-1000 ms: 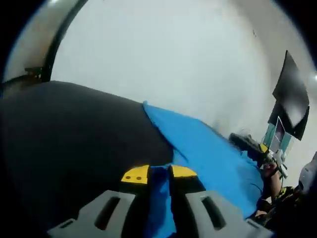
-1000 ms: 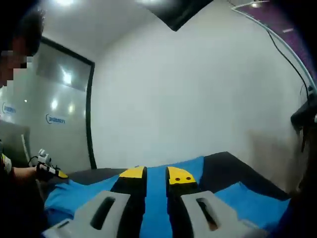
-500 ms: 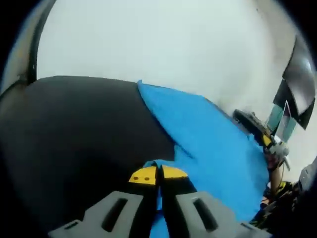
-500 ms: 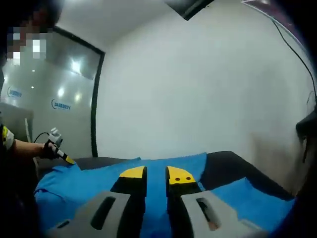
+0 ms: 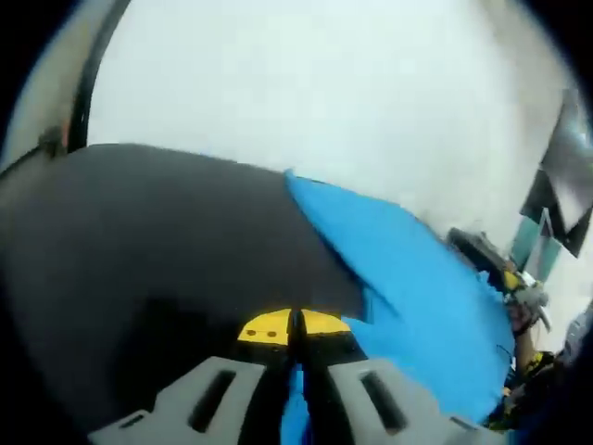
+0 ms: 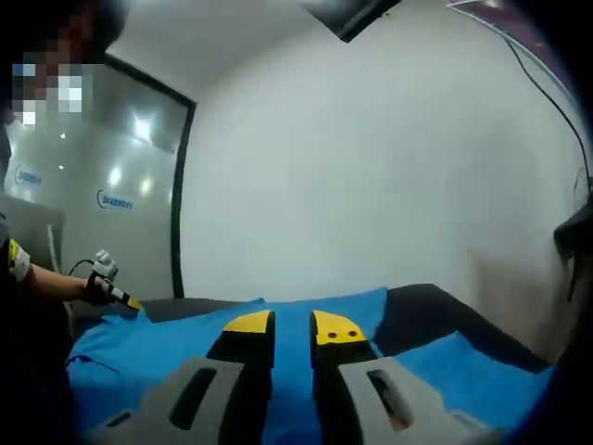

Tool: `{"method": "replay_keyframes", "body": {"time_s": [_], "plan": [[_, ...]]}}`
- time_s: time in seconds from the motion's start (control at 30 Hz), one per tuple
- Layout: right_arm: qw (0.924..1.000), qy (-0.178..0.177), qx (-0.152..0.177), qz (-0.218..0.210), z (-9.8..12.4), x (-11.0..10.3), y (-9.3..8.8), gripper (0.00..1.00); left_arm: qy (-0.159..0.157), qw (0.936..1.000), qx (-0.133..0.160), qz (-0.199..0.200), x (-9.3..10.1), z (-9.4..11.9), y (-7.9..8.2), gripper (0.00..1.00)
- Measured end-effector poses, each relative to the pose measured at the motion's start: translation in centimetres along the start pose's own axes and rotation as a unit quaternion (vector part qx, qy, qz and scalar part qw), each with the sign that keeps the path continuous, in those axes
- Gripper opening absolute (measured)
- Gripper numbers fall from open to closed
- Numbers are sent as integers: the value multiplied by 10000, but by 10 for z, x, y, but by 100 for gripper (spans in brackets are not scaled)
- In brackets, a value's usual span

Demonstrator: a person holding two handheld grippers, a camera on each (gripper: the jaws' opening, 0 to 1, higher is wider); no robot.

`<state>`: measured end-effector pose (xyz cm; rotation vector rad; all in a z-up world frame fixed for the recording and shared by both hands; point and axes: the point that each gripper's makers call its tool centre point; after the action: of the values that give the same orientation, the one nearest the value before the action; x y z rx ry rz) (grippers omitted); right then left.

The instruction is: Spread out the cloth and fold it

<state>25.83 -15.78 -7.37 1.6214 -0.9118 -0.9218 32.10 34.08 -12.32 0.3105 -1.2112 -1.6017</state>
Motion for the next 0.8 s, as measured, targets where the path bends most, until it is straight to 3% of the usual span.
{"method": "replay_keyframes", "body": {"time_s": [0.1,0.13,0.27,0.33,0.4,0.47,0.5,0.63,0.7,0.8], "plan": [[10000,12,-23,4,-1,0,-1,13,-480,9983,-302,-138,22,6,-14,8],[10000,19,-34,0,-2,-1,-1,13,-498,9976,-423,-213,27,3,-21,9],[10000,27,-60,-7,-2,-1,-2,13,-102,9944,-673,-803,19,-20,-39,25],[10000,37,-76,10,-1,-1,-3,13,-66,9932,-841,-806,17,-34,-49,23],[9999,32,-101,45,-1,-2,-4,13,45,9938,-497,-995,12,-39,-36,8],[9999,40,-120,71,-1,-2,-5,13,-30,9950,-652,-751,10,-39,-31,6],[9999,49,-121,87,-1,-3,-5,13,-115,9963,-545,-647,11,-38,-24,6],[9998,53,-115,136,-1,-3,-5,13,-39,9961,-575,-674,5,-38,-11,6],[9999,24,-108,125,-1,-2,-4,13,16,9958,-636,-659,1,-42,-12,6],[9999,22,-99,108,-1,-2,-4,13,587,9894,-1113,-723,-27,-48,-35,5]]}}
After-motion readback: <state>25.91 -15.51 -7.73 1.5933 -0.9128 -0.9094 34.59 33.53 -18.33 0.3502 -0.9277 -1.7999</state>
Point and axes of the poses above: the point that each gripper's makers call its tool centre point, and the gripper's own axes: z roughly backward along the fingers, x roughly to its right, y roughly out of its top, and after that the axes turned 4 degrees about -x, right-handed
